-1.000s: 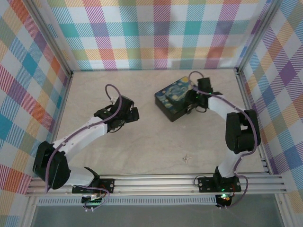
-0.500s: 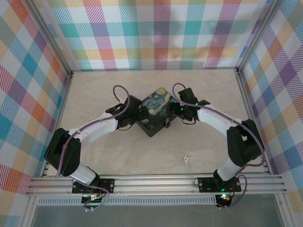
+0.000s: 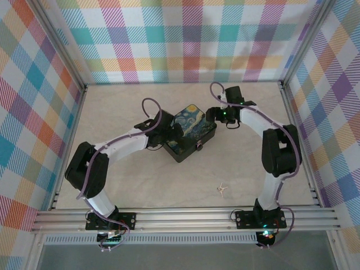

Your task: Unlock the padlock with the key

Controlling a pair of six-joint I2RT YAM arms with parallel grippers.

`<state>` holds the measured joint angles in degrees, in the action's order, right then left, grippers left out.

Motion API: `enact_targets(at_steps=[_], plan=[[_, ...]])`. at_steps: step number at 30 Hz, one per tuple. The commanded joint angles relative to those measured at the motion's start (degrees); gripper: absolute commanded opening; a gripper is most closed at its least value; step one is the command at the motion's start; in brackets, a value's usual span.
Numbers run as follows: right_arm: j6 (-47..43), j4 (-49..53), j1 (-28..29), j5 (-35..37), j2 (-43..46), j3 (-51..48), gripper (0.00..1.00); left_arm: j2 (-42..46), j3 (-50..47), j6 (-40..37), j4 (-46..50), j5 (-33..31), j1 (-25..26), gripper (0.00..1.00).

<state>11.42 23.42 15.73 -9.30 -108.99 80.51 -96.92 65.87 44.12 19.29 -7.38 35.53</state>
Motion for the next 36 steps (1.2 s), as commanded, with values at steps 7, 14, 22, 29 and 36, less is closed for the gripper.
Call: enact_targets(at_steps=[7,14,22,29,36], plan=[[-0.2,-1.4,1.3,-9.4,3.3,-5.2,0.69,-5.9,7.8,-2.5,-0.7,1.1,-2.7,1.0],[7.4,-6.2,3.7,-9.9,9.5,-14.4,0.67,-12.8,18.7,-6.9,3.7,3.3,-6.0,0.99],[8.5,-0.5,2.4,-5.5,11.2,-13.2,0.74,-11.8,19.1,-7.5,6.4,2.8,-7.7,1.0],[12.5,11.0,1.6,1.2,20.3,-15.2,0.81,-0.8,13.8,-11.8,13.3,-8.7,-8.7,1.0],[21.5,13.4,2.9,1.3,31.4,-32.9,0.63,11.1,2.2,-12.6,17.7,-13.3,-5.1,0.99]])
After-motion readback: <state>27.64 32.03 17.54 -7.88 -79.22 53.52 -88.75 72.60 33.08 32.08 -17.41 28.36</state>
